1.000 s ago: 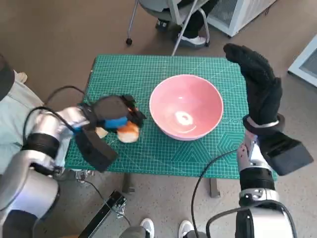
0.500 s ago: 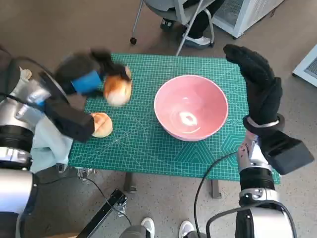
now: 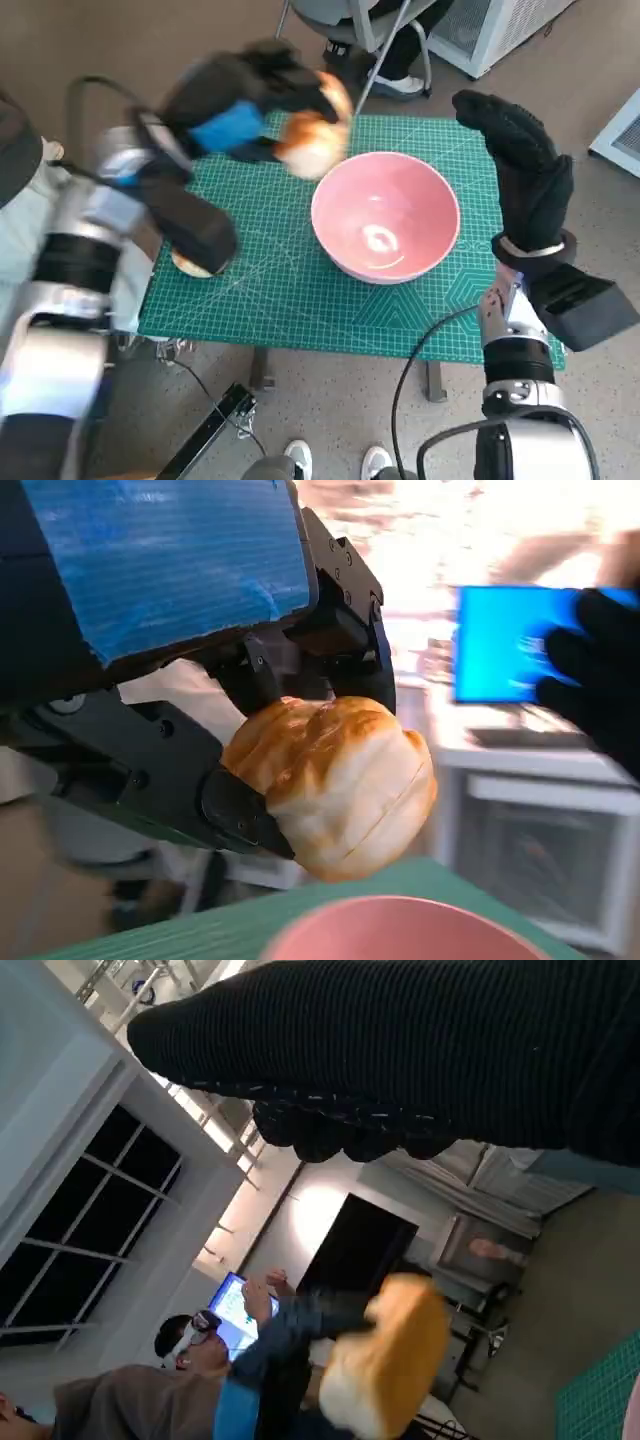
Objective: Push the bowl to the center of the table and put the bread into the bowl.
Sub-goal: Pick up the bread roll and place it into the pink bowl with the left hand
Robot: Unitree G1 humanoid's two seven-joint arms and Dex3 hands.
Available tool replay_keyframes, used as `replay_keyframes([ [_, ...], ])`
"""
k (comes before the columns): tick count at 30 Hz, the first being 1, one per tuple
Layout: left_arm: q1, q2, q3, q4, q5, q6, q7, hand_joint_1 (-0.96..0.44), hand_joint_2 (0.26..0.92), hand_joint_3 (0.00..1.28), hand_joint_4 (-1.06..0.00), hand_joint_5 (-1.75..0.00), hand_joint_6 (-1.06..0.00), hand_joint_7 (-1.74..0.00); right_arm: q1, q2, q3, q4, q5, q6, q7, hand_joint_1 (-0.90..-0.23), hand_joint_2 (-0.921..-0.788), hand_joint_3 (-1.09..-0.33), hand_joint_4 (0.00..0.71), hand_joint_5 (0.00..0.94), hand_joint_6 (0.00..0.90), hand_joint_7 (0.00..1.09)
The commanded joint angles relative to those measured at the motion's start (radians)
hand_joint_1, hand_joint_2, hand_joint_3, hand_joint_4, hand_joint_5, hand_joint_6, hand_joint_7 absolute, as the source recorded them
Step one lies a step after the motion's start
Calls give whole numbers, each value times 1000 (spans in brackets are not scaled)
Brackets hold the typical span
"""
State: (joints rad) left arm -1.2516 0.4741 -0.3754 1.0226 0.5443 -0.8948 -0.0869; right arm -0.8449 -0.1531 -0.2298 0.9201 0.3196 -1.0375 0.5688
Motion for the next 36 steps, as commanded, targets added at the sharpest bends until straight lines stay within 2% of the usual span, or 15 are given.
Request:
replay_keyframes([
  [1,-50,-65,-39,84,56,12,51,0,920,79,-625,-1114,-669,-1235,6,4,-1,-2,11,12,10,-613,-921,-724,339,0,14,799],
  [11,-75,-174,-121,201,146,99,102,-2,920,100,-604,-1186,-637,-1227,22,2,0,-21,6,7,6,-609,-921,-722,336,0,14,800],
  [17,-70,-206,-135,234,150,170,58,-2,920,107,-609,-1211,-614,-1221,28,0,-3,-31,14,10,11,-607,-921,-722,336,0,14,800],
  [19,-64,-216,-132,246,140,206,4,-2,921,172,-557,-1277,-520,-1303,32,-1,-3,-35,15,11,11,-604,-921,-722,336,0,14,800],
  [20,-60,-220,-130,251,132,226,-34,-2,921,242,-489,-1339,-429,-1401,34,-2,-4,-37,15,10,11,-601,-921,-721,336,0,14,800],
  [21,-57,-221,-128,252,127,238,-59,-36,891,257,-336,-1091,-287,-1199,35,-2,-4,-39,15,11,10,-598,-921,-720,336,0,13,799],
  [22,-54,-221,-125,252,119,250,-94,-47,889,247,-303,-960,-246,-1109,37,-3,-4,-42,15,11,9,-597,-921,-720,336,0,13,799],
  [24,-50,-218,-115,248,101,265,-153,-73,904,163,-196,-515,-109,-846,39,-4,-5,-44,15,11,8,-594,-921,-719,336,0,13,798],
  [25,-49,-215,-110,245,92,269,-177,-79,901,129,-142,-373,-70,-738,39,-5,-6,-45,15,12,7,-593,-921,-719,336,0,13,798],
  [29,-45,-200,-81,225,49,278,-258,-91,876,70,-59,-173,-18,-581,39,-8,-7,-48,12,11,-1,-593,-921,-719,336,0,12,797],
  [36,-2,-128,-40,151,1,220,-281,-147,831,23,-8,-63,0,-449,41,-8,-7,-52,-5,2,-20,-597,-921,-719,334,0,9,792],
])
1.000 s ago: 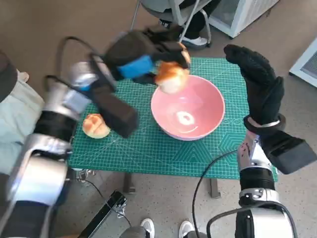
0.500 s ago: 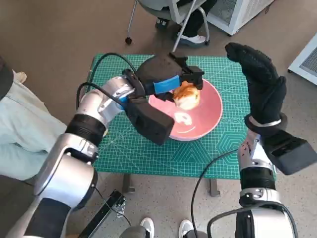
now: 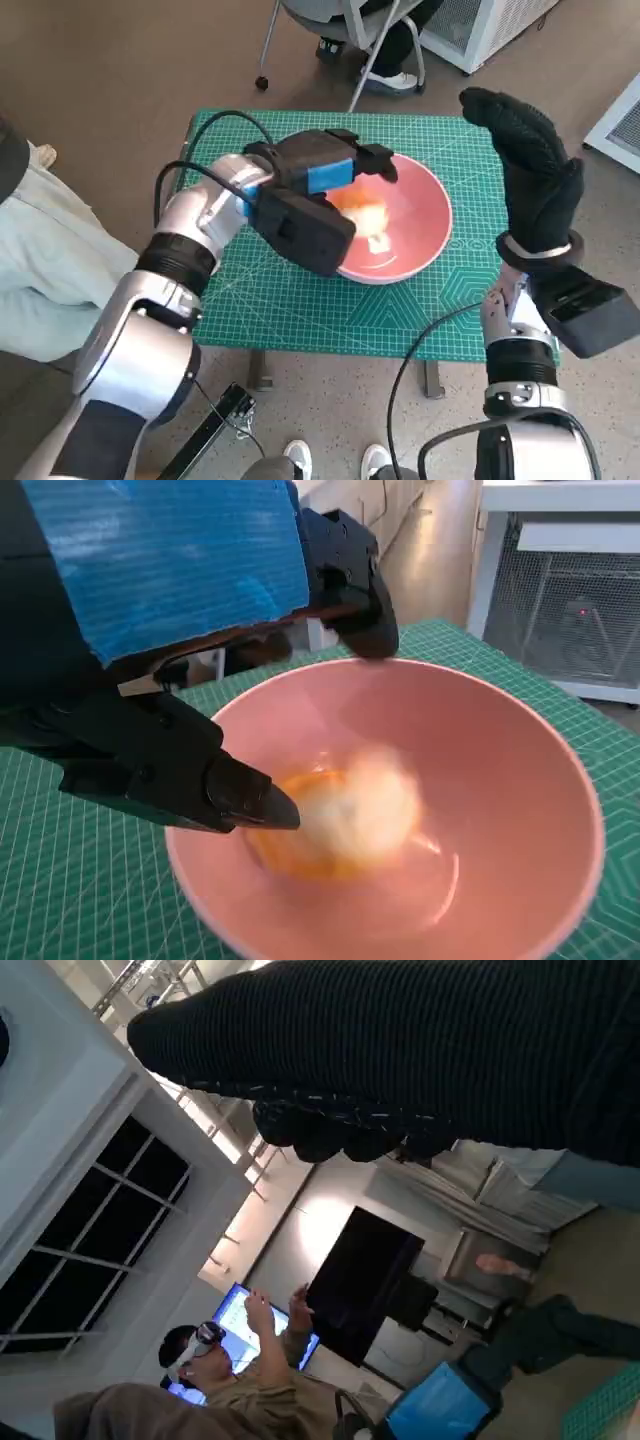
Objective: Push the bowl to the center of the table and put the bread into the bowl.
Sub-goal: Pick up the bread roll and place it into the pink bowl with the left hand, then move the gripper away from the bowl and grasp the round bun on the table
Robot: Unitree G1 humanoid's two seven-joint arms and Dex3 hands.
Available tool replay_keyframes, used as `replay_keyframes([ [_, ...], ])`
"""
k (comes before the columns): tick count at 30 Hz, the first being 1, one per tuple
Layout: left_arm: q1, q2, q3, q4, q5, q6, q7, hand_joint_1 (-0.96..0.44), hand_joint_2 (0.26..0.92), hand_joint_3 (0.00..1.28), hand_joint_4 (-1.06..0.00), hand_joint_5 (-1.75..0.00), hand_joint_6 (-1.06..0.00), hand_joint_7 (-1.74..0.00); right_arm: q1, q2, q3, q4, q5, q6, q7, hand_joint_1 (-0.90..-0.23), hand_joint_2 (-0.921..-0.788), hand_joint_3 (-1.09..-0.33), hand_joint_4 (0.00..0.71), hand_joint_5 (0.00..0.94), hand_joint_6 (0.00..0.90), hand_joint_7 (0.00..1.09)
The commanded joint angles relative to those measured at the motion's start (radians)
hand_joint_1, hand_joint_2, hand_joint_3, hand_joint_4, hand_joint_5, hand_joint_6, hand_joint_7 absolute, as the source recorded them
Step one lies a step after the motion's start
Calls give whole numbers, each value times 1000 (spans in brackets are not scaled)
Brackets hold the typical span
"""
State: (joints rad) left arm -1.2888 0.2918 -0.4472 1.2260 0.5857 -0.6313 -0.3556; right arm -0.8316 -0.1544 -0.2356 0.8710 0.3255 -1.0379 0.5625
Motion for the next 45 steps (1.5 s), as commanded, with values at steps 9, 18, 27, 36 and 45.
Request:
replay_keyframes([
  [9,146,234,145,-253,-204,-140,-159,-136,803,3,-113,-18,-92,-274,32,-4,1,-10,-5,1,-10,-603,-921,-718,328,0,8,788],
  [18,351,443,277,-616,-358,-4,-317,-73,782,0,-203,-22,-223,-212,29,2,2,-10,8,5,1,-607,-921,-718,326,0,5,789],
  [27,490,572,350,-667,-363,81,-329,-68,785,3,-204,-2,-257,-145,14,7,3,13,20,11,18,-607,-921,-717,326,0,4,791],
  [36,573,618,341,-653,-317,135,-322,-46,789,7,-201,-1,-292,-77,-2,13,6,33,31,21,38,-599,-921,-709,326,0,6,792],
  [45,598,604,316,-668,-294,213,-352,-52,784,3,-194,0,-315,-52,-8,12,3,33,37,38,56,-592,-921,-710,325,0,5,795],
])
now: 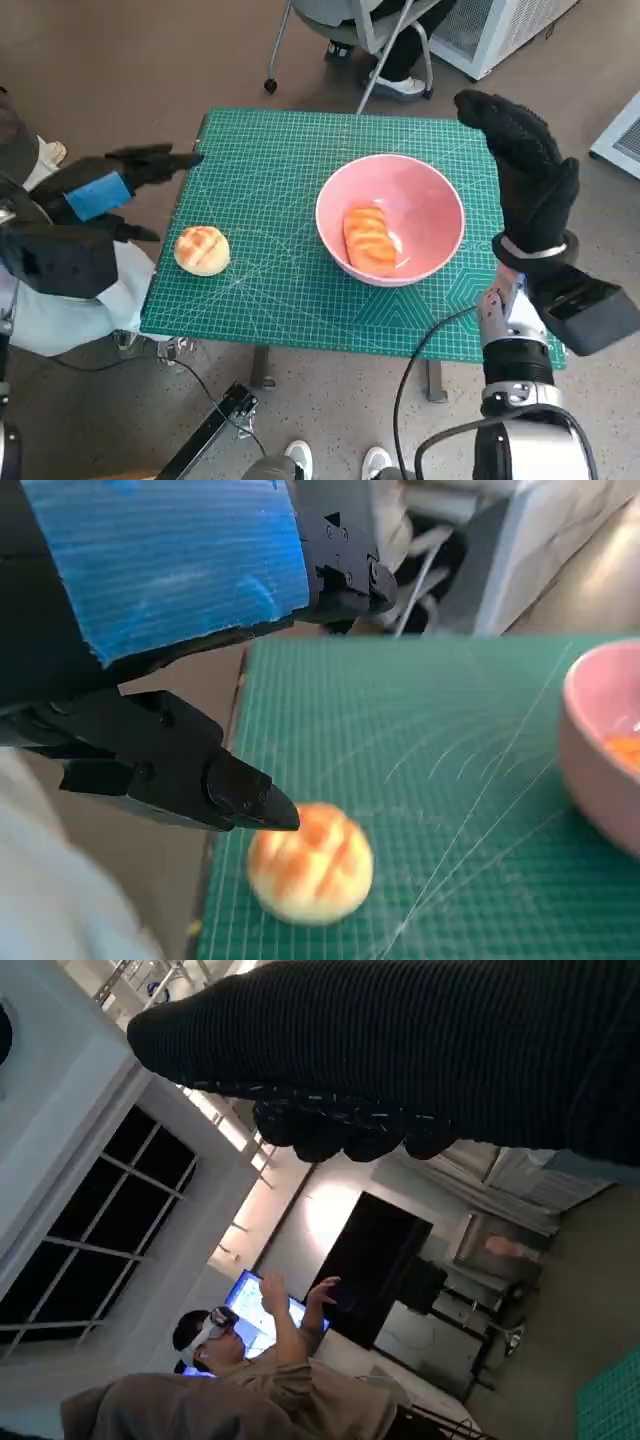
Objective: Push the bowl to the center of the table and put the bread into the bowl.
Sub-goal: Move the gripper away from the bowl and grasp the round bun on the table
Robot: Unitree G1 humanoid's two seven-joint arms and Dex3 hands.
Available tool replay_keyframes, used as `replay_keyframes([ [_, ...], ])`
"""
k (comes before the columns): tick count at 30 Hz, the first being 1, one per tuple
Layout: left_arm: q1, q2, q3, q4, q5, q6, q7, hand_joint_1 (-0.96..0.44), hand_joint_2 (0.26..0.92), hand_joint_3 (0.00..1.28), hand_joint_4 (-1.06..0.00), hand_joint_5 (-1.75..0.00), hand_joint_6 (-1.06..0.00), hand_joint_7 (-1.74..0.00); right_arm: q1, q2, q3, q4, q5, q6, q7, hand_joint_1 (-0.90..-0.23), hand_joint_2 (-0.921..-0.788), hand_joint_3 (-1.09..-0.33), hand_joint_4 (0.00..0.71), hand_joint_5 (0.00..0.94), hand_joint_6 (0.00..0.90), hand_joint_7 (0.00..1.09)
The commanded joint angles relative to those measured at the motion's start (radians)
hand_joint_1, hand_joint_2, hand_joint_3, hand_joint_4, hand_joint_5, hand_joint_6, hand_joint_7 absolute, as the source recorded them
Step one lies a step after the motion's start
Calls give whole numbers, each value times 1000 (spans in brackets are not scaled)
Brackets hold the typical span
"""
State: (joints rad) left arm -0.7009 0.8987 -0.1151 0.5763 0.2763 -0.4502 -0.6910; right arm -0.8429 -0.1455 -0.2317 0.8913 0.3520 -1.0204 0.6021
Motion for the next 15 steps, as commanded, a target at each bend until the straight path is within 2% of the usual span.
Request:
replay_keyframes([
  [1,10,-7,-20,-16,17,42,-20,-51,783,3,-193,0,-318,-50,4,3,0,11,11,22,18,-591,-921,-710,325,0,4,795],
  [9,-7,-38,-75,49,60,86,-31,-69,767,5,-203,-4,-337,-35,5,0,-4,9,15,29,34,-589,-921,-707,324,1,4,797],
  [15,-46,-79,-137,158,132,84,3,-81,765,7,-207,-3,-346,-26,7,-3,-5,9,10,26,33,-587,-921,-707,324,0,4,796],
])
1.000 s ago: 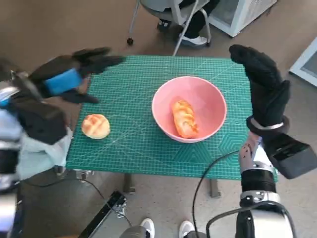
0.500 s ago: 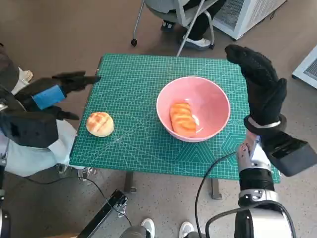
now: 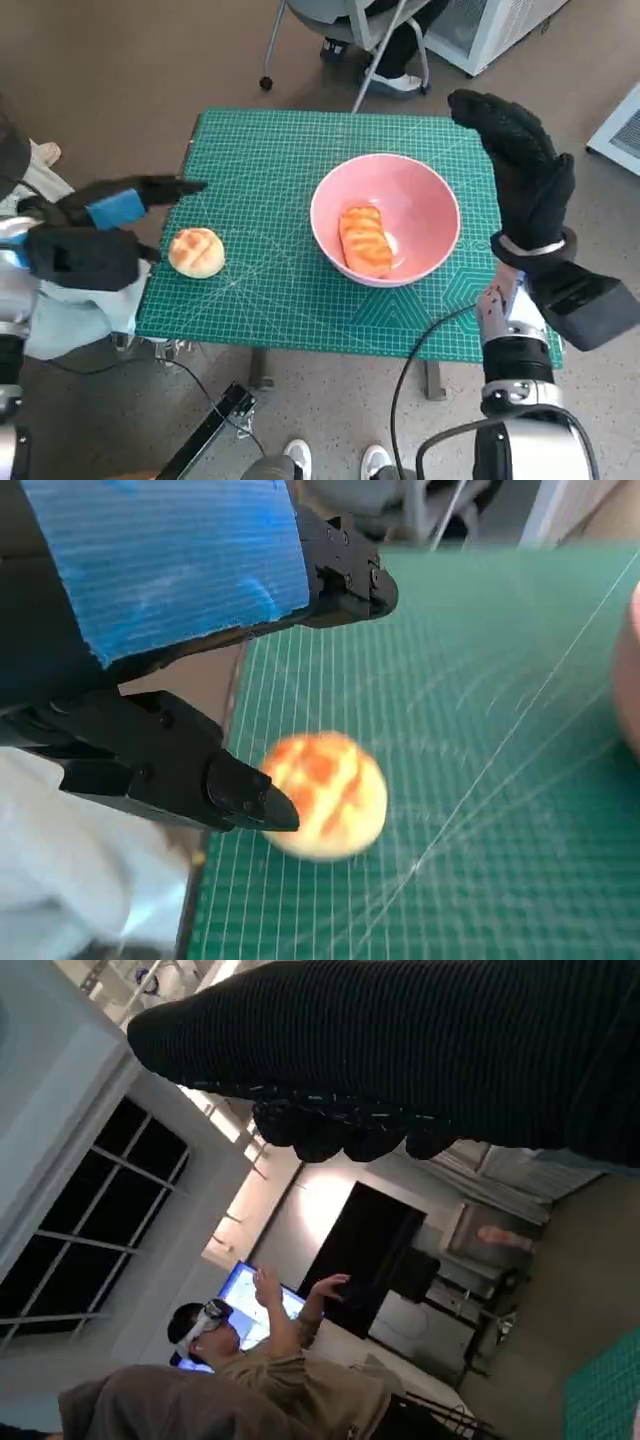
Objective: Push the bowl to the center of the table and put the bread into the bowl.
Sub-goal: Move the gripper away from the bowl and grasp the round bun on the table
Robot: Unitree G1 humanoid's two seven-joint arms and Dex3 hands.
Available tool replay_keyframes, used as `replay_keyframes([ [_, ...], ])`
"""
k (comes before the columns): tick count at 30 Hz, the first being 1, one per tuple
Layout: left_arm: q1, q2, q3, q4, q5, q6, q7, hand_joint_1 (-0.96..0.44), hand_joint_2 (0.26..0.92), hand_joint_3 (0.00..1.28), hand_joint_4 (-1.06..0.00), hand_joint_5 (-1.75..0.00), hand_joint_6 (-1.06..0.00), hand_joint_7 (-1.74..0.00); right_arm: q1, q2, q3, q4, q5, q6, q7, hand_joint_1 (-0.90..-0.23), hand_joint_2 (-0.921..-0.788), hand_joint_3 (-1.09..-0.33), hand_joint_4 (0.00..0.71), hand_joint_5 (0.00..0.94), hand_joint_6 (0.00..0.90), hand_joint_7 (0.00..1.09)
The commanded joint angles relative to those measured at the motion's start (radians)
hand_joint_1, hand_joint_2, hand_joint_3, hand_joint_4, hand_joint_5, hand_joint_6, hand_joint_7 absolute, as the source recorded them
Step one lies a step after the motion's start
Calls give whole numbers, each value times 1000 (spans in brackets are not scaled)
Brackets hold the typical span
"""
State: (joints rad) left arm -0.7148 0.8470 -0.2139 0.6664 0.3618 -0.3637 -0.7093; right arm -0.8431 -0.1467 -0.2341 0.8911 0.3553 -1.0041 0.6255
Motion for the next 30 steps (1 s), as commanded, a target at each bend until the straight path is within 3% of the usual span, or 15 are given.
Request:
replay_keyframes([
  [1,-39,-35,-51,90,63,-3,32,-80,765,6,-207,-3,-349,-25,8,-2,-3,8,6,9,10,-587,-921,-707,324,0,4,796],
  [11,-98,-112,-141,269,168,15,96,-79,801,17,-296,-22,-399,-27,12,-8,-5,8,0,0,8,-588,-921,-706,324,1,2,794],
  [21,-133,-153,-208,389,231,4,179,-55,899,31,-689,-115,-683,-112,19,-7,-4,-3,-3,1,2,-586,-921,-705,325,1,3,789],
  [22,-136,-152,-211,395,233,-3,186,-115,904,55,-723,-136,-665,-351,18,-7,-5,-2,-3,1,3,-586,-921,-705,325,1,4,789],
  [23,-139,-148,-213,398,235,-14,196,-200,910,108,-761,-185,-616,-722,18,-8,-5,-1,-3,0,3,-586,-921,-704,325,1,4,788],
  [24,-141,-146,-214,401,237,-23,204,-128,914,122,-699,-530,-593,-952,18,-8,-5,-1,-3,0,3,-586,-921,-704,325,1,4,788],
  [27,-146,-130,-203,390,225,-56,222,-42,918,130,-627,-951,-581,-1207,20,-8,-6,-1,-2,0,3,-586,-921,-704,325,1,5,786],
  [30,-148,-114,-181,365,201,-87,227,-13,919,127,-599,-1128,-593,-1248,20,-7,-5,-2,-3,-1,2,-587,-921,-703,325,1,6,784],
])
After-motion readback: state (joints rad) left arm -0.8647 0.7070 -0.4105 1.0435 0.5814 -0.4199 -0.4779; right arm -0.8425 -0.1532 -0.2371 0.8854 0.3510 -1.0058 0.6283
